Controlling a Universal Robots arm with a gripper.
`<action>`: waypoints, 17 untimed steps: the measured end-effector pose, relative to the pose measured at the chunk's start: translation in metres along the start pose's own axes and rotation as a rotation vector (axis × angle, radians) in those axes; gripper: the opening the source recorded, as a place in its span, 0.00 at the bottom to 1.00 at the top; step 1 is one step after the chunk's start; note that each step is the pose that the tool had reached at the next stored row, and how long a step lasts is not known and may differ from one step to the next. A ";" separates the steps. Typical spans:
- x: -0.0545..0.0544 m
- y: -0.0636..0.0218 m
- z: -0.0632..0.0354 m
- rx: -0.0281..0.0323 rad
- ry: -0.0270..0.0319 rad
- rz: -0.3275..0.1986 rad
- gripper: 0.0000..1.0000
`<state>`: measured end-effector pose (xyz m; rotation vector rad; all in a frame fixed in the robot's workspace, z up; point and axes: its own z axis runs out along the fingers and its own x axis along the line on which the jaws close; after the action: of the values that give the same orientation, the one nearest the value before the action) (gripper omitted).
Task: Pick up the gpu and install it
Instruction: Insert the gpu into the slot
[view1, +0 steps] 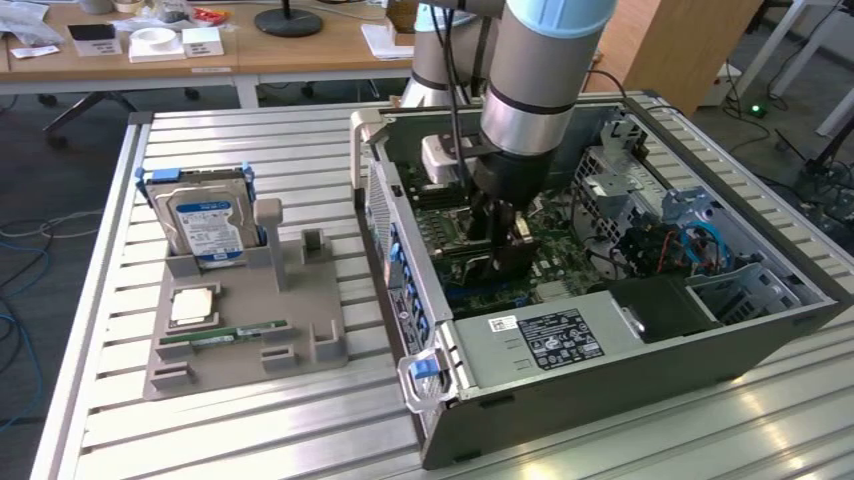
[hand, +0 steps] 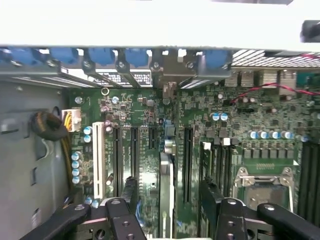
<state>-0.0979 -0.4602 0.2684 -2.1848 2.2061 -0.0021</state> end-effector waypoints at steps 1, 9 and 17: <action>0.000 -0.0001 -0.0037 0.0001 -0.0001 0.000 0.63; -0.001 -0.0009 -0.0326 0.0000 0.0000 0.000 0.63; -0.001 -0.0015 -0.0548 0.0000 0.0000 0.000 0.63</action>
<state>-0.0979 -0.4602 0.3232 -2.1848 2.2061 -0.0021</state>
